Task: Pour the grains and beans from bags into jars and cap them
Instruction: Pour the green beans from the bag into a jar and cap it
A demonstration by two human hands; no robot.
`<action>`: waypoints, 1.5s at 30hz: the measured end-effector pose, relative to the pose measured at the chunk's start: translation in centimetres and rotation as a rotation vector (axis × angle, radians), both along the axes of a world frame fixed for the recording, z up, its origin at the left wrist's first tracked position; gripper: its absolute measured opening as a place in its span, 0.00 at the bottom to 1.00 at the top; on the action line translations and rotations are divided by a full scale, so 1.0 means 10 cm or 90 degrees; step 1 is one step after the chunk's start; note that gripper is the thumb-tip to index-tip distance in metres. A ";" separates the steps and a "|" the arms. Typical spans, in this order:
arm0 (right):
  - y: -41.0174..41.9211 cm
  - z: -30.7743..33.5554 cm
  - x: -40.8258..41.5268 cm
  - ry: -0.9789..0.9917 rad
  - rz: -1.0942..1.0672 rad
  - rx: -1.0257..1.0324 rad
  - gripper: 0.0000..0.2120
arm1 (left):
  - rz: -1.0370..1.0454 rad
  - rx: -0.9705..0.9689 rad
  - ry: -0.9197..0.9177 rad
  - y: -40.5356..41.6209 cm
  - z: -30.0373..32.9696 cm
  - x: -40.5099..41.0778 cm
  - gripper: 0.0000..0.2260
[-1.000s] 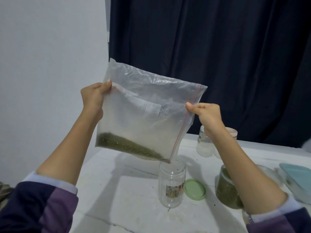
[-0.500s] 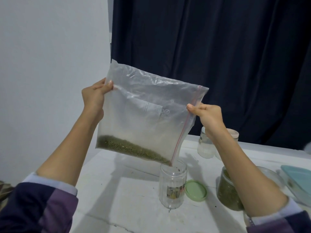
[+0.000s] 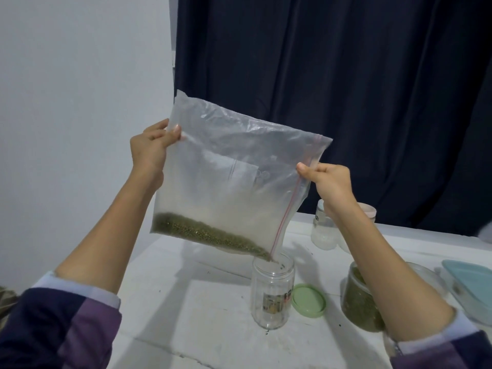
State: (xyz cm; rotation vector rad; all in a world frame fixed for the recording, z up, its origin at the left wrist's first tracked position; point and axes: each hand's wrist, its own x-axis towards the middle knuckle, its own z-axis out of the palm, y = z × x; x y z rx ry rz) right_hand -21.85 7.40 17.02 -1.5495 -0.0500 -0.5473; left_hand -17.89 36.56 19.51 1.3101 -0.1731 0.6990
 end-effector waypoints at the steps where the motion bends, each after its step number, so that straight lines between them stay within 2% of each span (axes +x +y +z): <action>1: 0.01 0.00 0.00 0.003 0.001 -0.005 0.07 | 0.000 0.013 0.001 -0.01 0.00 0.00 0.03; 12: 0.05 0.02 0.03 -0.003 0.009 -0.004 0.04 | 0.012 -0.009 -0.007 -0.01 -0.04 -0.03 0.02; 24: 0.08 0.02 0.03 -0.002 0.012 -0.008 0.06 | 0.039 -0.032 -0.007 0.06 -0.05 -0.05 0.04; 31: 0.11 0.01 0.05 0.003 0.000 0.002 0.05 | 0.033 -0.012 -0.004 0.01 -0.07 -0.08 0.02; 37: 0.10 -0.01 0.06 0.011 -0.008 0.000 0.05 | 0.048 0.003 -0.003 -0.01 -0.06 -0.10 0.09; 40: 0.11 -0.02 0.07 0.011 -0.026 0.008 0.06 | 0.057 0.002 0.000 -0.01 -0.06 -0.11 0.04; 45: 0.11 -0.02 0.08 0.015 -0.019 0.014 0.06 | 0.069 0.002 -0.004 -0.06 -0.05 -0.09 0.04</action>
